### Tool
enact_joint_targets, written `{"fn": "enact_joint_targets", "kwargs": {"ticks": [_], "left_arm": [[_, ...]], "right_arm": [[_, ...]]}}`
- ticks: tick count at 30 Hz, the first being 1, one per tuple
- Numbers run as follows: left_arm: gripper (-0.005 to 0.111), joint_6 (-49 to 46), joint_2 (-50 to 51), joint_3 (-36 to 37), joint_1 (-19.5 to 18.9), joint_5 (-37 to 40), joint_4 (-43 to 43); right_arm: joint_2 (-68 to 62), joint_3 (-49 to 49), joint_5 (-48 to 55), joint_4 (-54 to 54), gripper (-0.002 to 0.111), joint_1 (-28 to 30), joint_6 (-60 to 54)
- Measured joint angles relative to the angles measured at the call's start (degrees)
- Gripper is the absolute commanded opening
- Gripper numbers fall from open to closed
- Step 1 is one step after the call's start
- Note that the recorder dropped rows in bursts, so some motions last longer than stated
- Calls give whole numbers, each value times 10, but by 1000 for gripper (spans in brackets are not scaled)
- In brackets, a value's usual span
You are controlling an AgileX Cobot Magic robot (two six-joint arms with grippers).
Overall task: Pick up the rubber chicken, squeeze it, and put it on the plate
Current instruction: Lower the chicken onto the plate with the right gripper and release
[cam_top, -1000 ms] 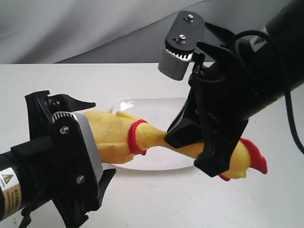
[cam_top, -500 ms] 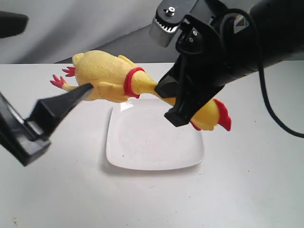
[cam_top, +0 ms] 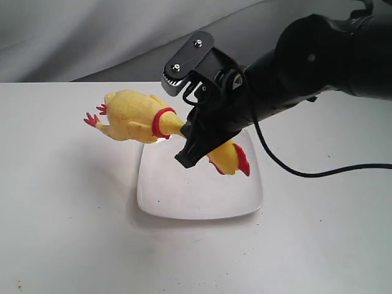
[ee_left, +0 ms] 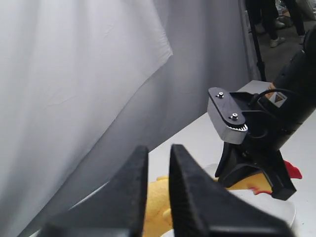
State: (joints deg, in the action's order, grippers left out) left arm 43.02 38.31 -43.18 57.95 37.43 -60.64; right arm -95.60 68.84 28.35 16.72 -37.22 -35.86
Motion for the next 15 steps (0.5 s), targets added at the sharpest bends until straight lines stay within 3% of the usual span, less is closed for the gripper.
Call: {"fn": "enact_joint_targets", "kwargs": {"ticks": [7,10,15], "left_arm": [[1,0,0,0,0,0,4],[1,-1,0,0,0,0,4],[1,-1,0,0,0,0,4]], "right_arm": [[-8,-11,-5,-59,0,29,68],[-8,-59,-32,-68,0,58,67],[-12,-99,-102,14,0,58,-5]]}}
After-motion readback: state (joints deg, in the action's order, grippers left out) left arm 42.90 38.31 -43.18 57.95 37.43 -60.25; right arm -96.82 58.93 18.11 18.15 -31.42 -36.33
